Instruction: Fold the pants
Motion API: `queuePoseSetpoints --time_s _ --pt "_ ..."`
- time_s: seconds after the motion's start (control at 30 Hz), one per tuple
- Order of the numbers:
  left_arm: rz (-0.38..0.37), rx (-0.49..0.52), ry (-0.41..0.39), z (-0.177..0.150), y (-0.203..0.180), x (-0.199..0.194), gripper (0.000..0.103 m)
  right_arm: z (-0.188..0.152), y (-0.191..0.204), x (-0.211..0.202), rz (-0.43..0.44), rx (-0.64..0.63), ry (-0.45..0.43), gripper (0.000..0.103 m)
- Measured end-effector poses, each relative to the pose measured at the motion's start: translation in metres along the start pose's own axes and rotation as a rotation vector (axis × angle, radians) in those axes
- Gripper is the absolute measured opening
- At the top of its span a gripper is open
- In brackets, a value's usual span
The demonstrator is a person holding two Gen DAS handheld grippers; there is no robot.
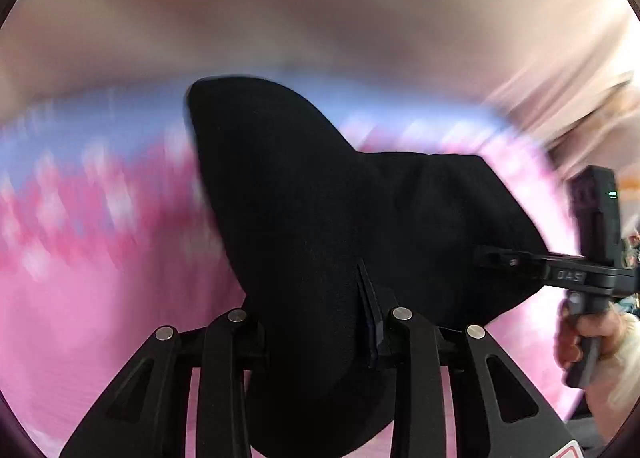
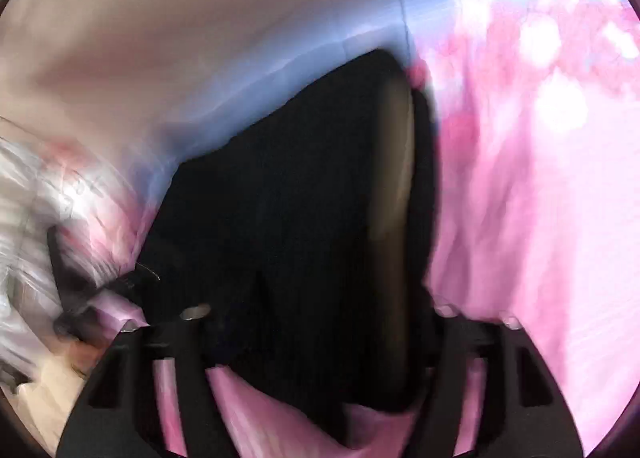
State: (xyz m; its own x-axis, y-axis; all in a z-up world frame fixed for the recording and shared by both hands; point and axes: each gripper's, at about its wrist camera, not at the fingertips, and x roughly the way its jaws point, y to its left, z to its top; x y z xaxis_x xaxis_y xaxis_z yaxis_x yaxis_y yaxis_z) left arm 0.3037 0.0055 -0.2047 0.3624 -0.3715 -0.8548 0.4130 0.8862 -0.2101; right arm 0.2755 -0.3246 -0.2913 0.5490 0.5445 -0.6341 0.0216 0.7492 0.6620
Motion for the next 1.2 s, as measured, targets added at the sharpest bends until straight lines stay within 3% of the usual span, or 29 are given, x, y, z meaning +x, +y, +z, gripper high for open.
queuePoseSetpoints --time_s 0.03,0.13,0.2,0.27,0.3,0.4,0.43,0.5,0.57,0.6,0.63,0.67,0.7,0.8,0.9,1.0,1.07,1.13,1.2 --pt "-0.017 -0.022 -0.080 -0.011 0.012 0.001 0.048 -0.003 -0.011 -0.004 -0.026 0.046 0.002 0.079" --pt "-0.112 -0.096 -0.091 -0.021 0.033 -0.022 0.049 -0.012 -0.028 -0.030 -0.074 0.117 -0.065 0.076" --pt "-0.060 -0.105 -0.136 -0.026 0.042 -0.057 0.048 -0.011 -0.022 -0.044 -0.090 0.105 -0.093 0.046" --pt "0.041 -0.103 -0.171 -0.025 0.045 -0.095 0.042 0.002 0.007 -0.049 -0.061 0.031 -0.143 0.032" --pt "0.067 -0.110 -0.200 -0.020 0.045 -0.118 0.042 0.012 0.026 -0.041 -0.030 -0.012 -0.153 0.027" --pt "0.026 -0.083 -0.280 0.006 0.028 -0.151 0.042 0.034 0.072 0.011 0.025 -0.117 -0.106 0.026" --pt "0.032 -0.051 -0.280 0.018 0.013 -0.152 0.047 0.039 0.087 0.048 0.025 -0.157 -0.072 0.026" --pt "0.074 0.016 -0.248 0.043 -0.019 -0.118 0.047 0.045 0.097 0.109 -0.015 -0.218 0.001 0.024" --pt "0.186 0.061 -0.168 0.055 -0.035 -0.064 0.048 0.054 0.077 0.167 -0.183 -0.256 0.022 0.023" --pt "0.272 0.072 -0.090 0.058 -0.036 -0.027 0.047 0.063 0.047 0.183 -0.187 -0.204 0.001 0.000" --pt "0.326 0.066 -0.025 0.053 -0.031 0.004 0.046 0.068 0.022 0.186 -0.092 -0.127 -0.014 0.000" --pt "0.337 0.052 -0.034 0.045 -0.020 0.020 0.051 0.073 0.005 0.192 -0.013 -0.053 0.004 0.000" --pt "0.322 0.067 -0.126 0.039 -0.017 0.017 0.052 0.074 0.001 0.195 0.001 -0.035 0.023 0.000" --pt "0.341 0.125 -0.110 0.038 -0.022 0.014 0.052 0.068 0.026 0.192 -0.082 -0.095 0.038 0.000" --pt "0.349 0.110 -0.093 0.043 -0.024 -0.003 0.048 0.046 0.057 0.151 -0.091 -0.150 -0.075 0.005" --pt "0.368 0.073 -0.135 0.040 -0.034 -0.049 0.049 0.023 0.054 0.161 -0.132 -0.159 -0.015 0.005" --pt "0.423 0.086 -0.097 0.035 -0.032 -0.044 0.051 0.009 0.028 0.199 -0.231 -0.162 0.050 0.000" --pt "0.473 0.092 -0.037 0.028 -0.027 -0.028 0.051 0.014 0.003 0.200 -0.122 -0.034 0.021 0.000" --pt "0.476 0.069 0.002 0.020 -0.016 -0.014 0.053 0.016 0.008 0.193 -0.110 0.031 -0.012 0.002"
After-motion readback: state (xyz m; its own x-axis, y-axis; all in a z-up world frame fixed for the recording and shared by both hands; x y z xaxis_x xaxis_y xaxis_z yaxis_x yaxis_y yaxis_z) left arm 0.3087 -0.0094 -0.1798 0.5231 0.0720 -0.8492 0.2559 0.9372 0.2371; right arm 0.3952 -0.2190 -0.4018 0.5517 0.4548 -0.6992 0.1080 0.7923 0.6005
